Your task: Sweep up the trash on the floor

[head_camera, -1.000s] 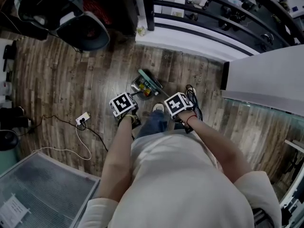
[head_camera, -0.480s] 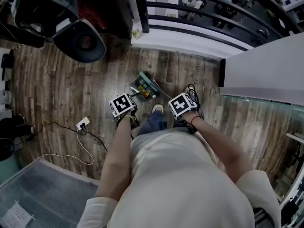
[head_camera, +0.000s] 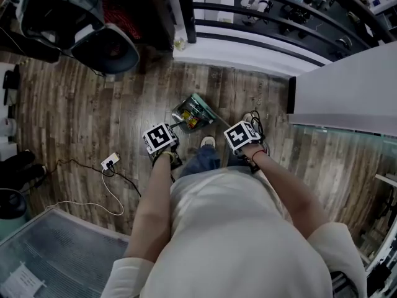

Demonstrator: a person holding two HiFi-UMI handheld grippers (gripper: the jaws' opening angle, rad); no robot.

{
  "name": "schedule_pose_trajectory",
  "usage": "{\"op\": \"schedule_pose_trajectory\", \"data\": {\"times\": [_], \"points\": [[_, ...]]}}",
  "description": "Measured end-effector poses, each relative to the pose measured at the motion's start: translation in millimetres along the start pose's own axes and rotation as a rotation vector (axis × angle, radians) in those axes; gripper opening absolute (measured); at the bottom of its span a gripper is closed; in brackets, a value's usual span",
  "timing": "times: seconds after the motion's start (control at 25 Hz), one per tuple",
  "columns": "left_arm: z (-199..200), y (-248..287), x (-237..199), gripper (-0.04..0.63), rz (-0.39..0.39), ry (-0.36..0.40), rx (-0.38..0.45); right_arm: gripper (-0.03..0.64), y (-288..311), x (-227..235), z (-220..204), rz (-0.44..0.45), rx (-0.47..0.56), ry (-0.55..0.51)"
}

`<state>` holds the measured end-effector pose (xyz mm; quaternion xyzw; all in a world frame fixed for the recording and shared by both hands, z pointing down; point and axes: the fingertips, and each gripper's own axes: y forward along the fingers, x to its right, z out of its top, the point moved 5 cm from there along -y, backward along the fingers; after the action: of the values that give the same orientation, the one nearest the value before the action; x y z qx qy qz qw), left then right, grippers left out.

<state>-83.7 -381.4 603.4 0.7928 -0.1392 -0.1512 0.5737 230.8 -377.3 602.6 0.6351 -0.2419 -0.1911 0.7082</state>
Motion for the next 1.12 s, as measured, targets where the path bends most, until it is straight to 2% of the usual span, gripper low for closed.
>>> {"op": "schedule_pose_trajectory", "data": {"times": [0.36, 0.76, 1.12], "points": [[3, -3, -7, 0.094, 0.005, 0.001, 0.001, 0.098, 8, 7, 3, -0.065, 0.015, -0.007], [3, -4, -8, 0.094, 0.0, 0.002, 0.002, 0.098, 5, 13, -1, -0.087, 0.039, 0.011], [2, -2, -11, 0.094, -0.005, 0.015, 0.001, 0.098, -1, 19, -12, -0.052, 0.065, 0.138]]}}
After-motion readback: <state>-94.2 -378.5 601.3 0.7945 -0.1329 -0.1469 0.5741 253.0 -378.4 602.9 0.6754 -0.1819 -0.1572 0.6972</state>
